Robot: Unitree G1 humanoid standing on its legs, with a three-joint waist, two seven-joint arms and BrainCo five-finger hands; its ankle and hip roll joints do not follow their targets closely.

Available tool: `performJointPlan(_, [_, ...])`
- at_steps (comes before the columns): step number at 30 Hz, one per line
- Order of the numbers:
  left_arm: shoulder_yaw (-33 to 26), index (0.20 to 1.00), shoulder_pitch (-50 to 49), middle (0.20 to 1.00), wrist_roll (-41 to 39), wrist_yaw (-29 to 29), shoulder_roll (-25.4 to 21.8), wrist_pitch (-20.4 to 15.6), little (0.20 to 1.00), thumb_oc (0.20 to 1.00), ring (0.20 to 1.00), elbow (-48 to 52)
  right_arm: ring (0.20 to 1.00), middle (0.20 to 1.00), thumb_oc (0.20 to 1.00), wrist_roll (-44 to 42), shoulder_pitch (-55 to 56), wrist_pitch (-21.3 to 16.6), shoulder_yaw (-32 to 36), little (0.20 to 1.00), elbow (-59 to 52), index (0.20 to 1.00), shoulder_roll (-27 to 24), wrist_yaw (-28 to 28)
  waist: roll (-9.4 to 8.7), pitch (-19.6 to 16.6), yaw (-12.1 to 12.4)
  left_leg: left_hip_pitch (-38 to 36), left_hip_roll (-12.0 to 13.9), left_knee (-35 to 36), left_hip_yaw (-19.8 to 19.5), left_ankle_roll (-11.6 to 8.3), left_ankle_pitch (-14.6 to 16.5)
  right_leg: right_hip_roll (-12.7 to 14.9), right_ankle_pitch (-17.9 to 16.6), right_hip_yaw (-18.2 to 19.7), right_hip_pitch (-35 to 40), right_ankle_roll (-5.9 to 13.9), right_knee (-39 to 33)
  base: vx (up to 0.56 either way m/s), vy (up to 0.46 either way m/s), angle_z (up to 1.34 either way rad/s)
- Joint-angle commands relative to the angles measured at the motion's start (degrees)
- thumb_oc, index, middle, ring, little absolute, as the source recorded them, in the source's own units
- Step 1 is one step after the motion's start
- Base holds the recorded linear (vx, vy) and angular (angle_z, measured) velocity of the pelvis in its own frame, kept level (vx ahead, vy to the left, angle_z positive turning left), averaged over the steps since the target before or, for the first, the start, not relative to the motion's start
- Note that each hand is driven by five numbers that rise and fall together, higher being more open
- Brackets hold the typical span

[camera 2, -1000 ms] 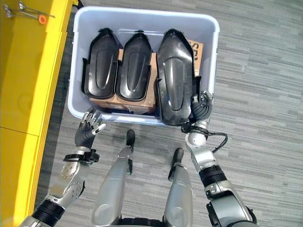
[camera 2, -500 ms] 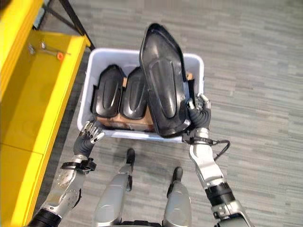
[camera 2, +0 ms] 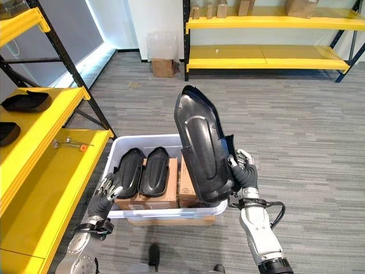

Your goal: Move parts from the plastic box to the shelf.

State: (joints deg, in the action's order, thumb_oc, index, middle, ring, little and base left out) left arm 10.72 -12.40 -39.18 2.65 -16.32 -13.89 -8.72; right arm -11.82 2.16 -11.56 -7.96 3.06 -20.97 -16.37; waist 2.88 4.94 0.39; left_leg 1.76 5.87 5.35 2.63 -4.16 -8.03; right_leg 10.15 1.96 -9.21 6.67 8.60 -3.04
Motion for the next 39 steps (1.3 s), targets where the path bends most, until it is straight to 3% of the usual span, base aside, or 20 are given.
performJointPlan(1, [-1.9, 1.0, 2.8, 1.0, 1.5, -0.9, -2.3, -1.6, 1.0, 1.0, 1.0, -0.2, 0.2, 0.2, 0.2, -2.6, -3.6, -3.5, 0.3, 0.2, -7.1, 0.2, -0.3, 1.2, -1.52, -0.3, 0.8, 0.8, 5.7, -3.3, 0.7, -2.87, 0.5, -1.3, 1.0, 0.7, -2.9, -1.32, 4.4, -0.03, -0.146, -0.03])
performJointPlan(5, [-2.5, 1.0, 1.2, 1.0, 1.0, -1.0, -1.0, -1.4, 1.0, 1.0, 1.0, -0.4, 0.2, 0.2, 0.2, -3.4, -4.2, -3.8, -0.5, 0.2, -7.3, 0.2, -0.7, 2.0, -0.98, -0.2, 1.7, 0.6, 7.4, -4.8, -1.1, -3.48, -0.5, -3.8, 3.0, 0.1, -1.3, -3.25, 5.3, -0.04, -0.149, 0.06])
performJointPlan(8, [-2.5, 1.0, 0.5, 1.0, 0.9, -1.6, -0.2, -1.1, 1.0, 1.0, 1.0, -0.9, 0.2, 0.2, 0.2, -3.4, -4.7, -4.6, 0.1, 0.2, -7.8, 0.2, -1.3, 1.6, -0.37, 1.1, 2.9, 3.0, 8.7, -4.3, -4.2, -5.37, -5.4, -6.4, 4.1, -2.0, -1.1, -5.03, 5.6, -0.15, -0.151, 0.27])
performJointPlan(11, [-1.6, 1.0, 1.0, 1.0, 1.2, -1.9, -0.2, -0.7, 1.0, 1.0, 1.0, -1.9, 0.2, 0.2, 0.2, -4.5, -4.1, -5.0, 1.3, 0.2, -8.0, 0.2, -2.1, 1.3, -0.64, 2.9, 3.2, 6.6, 8.2, -3.8, -4.7, -5.46, -8.7, -6.1, 4.4, -5.8, -1.6, -5.64, 6.4, -0.2, -0.067, 0.95])
performJointPlan(13, [-1.7, 1.0, 1.2, 1.0, 1.2, -2.4, -0.1, -0.3, 1.0, 1.0, 1.0, -2.4, 0.2, 0.2, 0.2, -4.3, -3.0, -4.9, 2.4, 0.2, -8.9, 0.2, -2.8, 1.6, -1.53, 3.8, 2.5, 7.6, 8.7, -8.2, -0.3, -3.4, -5.1, -4.4, 3.7, -8.4, -3.4, -5.81, 7.5, -0.27, -0.015, 1.41])
performJointPlan(14, [-1.9, 1.0, 1.5, 1.0, 1.4, -2.6, 0.1, -0.4, 1.0, 1.0, 1.0, -2.0, 0.2, 0.2, 0.2, -4.4, -1.3, -4.8, 3.5, 0.2, -9.4, 0.2, -3.0, 1.6, -1.98, 4.0, 1.6, 6.9, 10.2, -11.5, 3.1, -2.93, -1.8, -2.4, 3.0, -10.8, -4.3, -5.5, 7.9, -0.21, 0.057, 1.47])
performJointPlan(18, [-1.7, 1.0, 2.4, 1.0, 1.6, -2.4, 0.1, -0.4, 1.0, 1.0, 1.0, -0.3, 0.2, 0.2, 0.2, -6.0, 1.3, -4.4, 4.6, 0.2, -9.5, 0.2, -1.7, 1.6, -1.53, 3.3, 0.1, 3.1, 13.6, -13.8, 7.7, -4.07, 2.9, 1.4, 3.8, -14.9, -3.7, -4.35, 10.3, 0.01, 0.156, 1.1])
performJointPlan(19, [-1.8, 1.0, 2.6, 1.0, 1.8, -2.6, 0.0, -0.4, 1.0, 1.0, 1.0, 0.0, 0.2, 0.2, 0.2, -6.8, 2.0, -4.2, 4.8, 0.2, -9.1, 0.2, -1.3, 1.8, -0.87, 3.0, 0.0, 2.5, 12.7, -11.9, 8.5, -4.07, 2.1, 2.3, 3.4, -15.9, -3.1, -3.84, 10.5, 0.16, 0.306, 1.06])
performJointPlan(20, [-1.9, 1.0, 2.6, 1.0, 1.7, -2.4, 0.3, -0.4, 1.0, 1.0, 1.0, 0.0, 0.2, 0.2, 0.2, -7.2, 2.5, -3.9, 4.6, 0.2, -9.2, 0.2, -0.6, 2.4, -0.57, 2.1, 0.1, 2.4, 11.2, -11.4, 8.8, -3.58, 4.2, 3.9, 3.3, -16.7, -1.8, -3.11, 11.1, 0.16, 0.226, 0.87])
performJointPlan(22, [-1.9, 1.0, 2.6, 1.0, 1.7, -2.4, 0.2, -0.4, 1.0, 1.0, 1.0, 0.0, 0.2, 0.2, 0.2, -7.2, 2.5, -3.9, 4.6, 0.2, -9.2, 0.2, -0.6, 2.5, -0.63, 2.0, 0.0, 2.5, 11.1, -11.5, 8.7, -3.52, 4.3, 4.0, 3.3, -16.8, -1.8, -3.04, 11.2, 0.12, 0.202, 0.87])
performJointPlan(23, [-2.3, 1.0, 3.9, 1.0, 1.7, -1.8, -1.2, -0.7, 1.0, 1.0, 1.0, 0.7, 0.2, 0.2, 0.2, -7.5, 1.6, -3.2, 3.7, 0.2, -8.0, 0.2, 0.2, 2.4, -1.42, 1.8, 1.4, 4.0, 8.2, -14.6, 7.3, -2.41, 6.6, 8.1, 2.0, -18.7, -0.1, -1.87, 12.5, 0.2, 0.358, 0.67])
performJointPlan(26, [-3.3, 1.0, 3.3, 1.0, 2.6, -2.2, -2.2, -0.7, 1.0, 1.0, 1.0, 1.8, 0.2, 0.2, 0.2, -7.0, 1.4, -2.9, 3.2, 0.2, -8.7, 0.2, 0.4, 3.6, -2.46, 1.5, 2.5, 4.5, 6.3, -16.0, 7.5, -1.15, 8.9, 10.4, 0.2, -19.6, 1.0, -0.84, 12.7, 0.15, 0.245, 0.39])
performJointPlan(28, [-4.1, 1.0, 2.9, 1.0, 3.1, -1.3, -2.6, -1.1, 1.0, 1.0, 1.0, 2.0, 0.2, 0.2, 0.2, -6.4, 0.2, -2.4, 2.1, 0.2, -8.4, 0.2, 1.3, 4.1, -3.98, 1.1, 4.2, 5.9, 2.8, -18.0, 6.7, 0.68, 11.8, 13.7, -4.2, -20.2, 1.7, 1.28, 12.8, 0.15, 0.274, 0.31])
performJointPlan(31, [-4.5, 1.0, 3.3, 1.0, 4.1, -1.0, -3.4, -1.3, 1.0, 1.0, 1.0, 3.0, 0.2, 0.2, 0.2, -6.9, 0.1, -2.6, 2.1, 0.2, -8.5, 0.2, 2.3, 3.7, -5.28, 0.4, 5.4, 8.5, -0.2, -19.8, 5.5, 2.19, 13.7, 15.8, -8.2, -20.8, 1.7, 2.88, 12.4, 0.12, 0.266, 0.51])
performJointPlan(32, [-4.5, 1.0, 3.7, 1.0, 4.9, -0.7, -3.5, -1.4, 1.0, 1.0, 1.0, 2.6, 0.2, 0.2, 0.2, -7.0, 0.2, -2.4, 2.1, 0.2, -8.3, 0.2, 2.8, 3.5, -5.68, -0.3, 5.9, 8.7, -3.4, -19.0, 4.4, 3.92, 14.7, 18.2, -12.0, -20.7, 1.5, 3.56, 14.5, 0.18, 0.361, 0.75])
performJointPlan(34, [-4.3, 1.0, 4.2, 1.0, 5.6, -0.2, -3.6, -1.4, 1.0, 1.0, 1.0, 2.8, 0.2, 0.2, 0.2, -7.3, 0.2, -2.3, 1.9, 0.2, -8.1, 0.2, 3.0, 3.2, -5.33, -0.2, 5.5, 8.0, -6.5, -17.5, 2.8, 5.81, 14.7, 20.3, -16.2, -18.2, -0.1, 3.67, 19.4, 0.16, 0.366, 0.83])
performJointPlan(35, [-4.4, 1.0, 4.3, 1.0, 6.0, 0.1, -3.7, -1.4, 1.0, 1.0, 1.0, 2.7, 0.2, 0.2, 0.2, -7.3, 0.1, -2.3, 1.5, 0.2, -8.0, 0.2, 3.2, 3.3, -4.73, -0.1, 5.5, 6.9, -7.2, -16.1, 2.4, 6.66, 14.5, 20.6, -15.4, -17.3, -1.5, 3.15, 22.3, 0.19, 0.378, 0.76])
performJointPlan(37, [-3.6, 1.0, 5.8, 1.0, 7.4, 0.6, -4.0, -1.2, 1.0, 1.0, 1.0, 2.1, 0.2, 0.2, 0.2, -8.7, 0.2, -2.6, 1.1, 0.2, -7.7, 0.2, 3.7, 3.7, -3.24, 0.7, 2.9, 3.5, -8.5, -11.0, -0.2, 8.22, 11.9, 12.6, -9.7, -8.1, -8.1, -1.31, 27.5, 0.17, 0.303, 0.69])
performJointPlan(38, [-3.4, 1.0, 6.6, 1.0, 7.4, 0.6, -3.9, -1.1, 1.0, 1.0, 1.0, 2.1, 0.2, 0.2, 0.2, -9.5, 0.6, -2.8, 1.3, 0.2, -8.2, 0.2, 3.3, 3.9, -2.54, 1.6, 1.5, 1.4, -7.9, -9.5, -1.5, 7.89, 11.5, 6.6, -4.1, -3.2, -12.8, -3.1, 28.2, 0.16, 0.088, 0.94])
performJointPlan(39, [-3.1, 1.0, 7.3, 1.0, 7.6, 0.6, -3.5, -1.1, 1.0, 1.0, 1.0, 2.2, 0.2, 0.2, 0.2, -9.5, 0.7, -3.1, 1.9, 0.2, -8.6, 0.2, 3.0, 3.9, -2.33, 3.1, 0.0, -0.3, -7.9, -8.8, -3.3, 7.54, 11.6, 1.8, -1.1, -0.6, -17.0, -3.83, 25.9, 0.21, -0.018, 1.11])
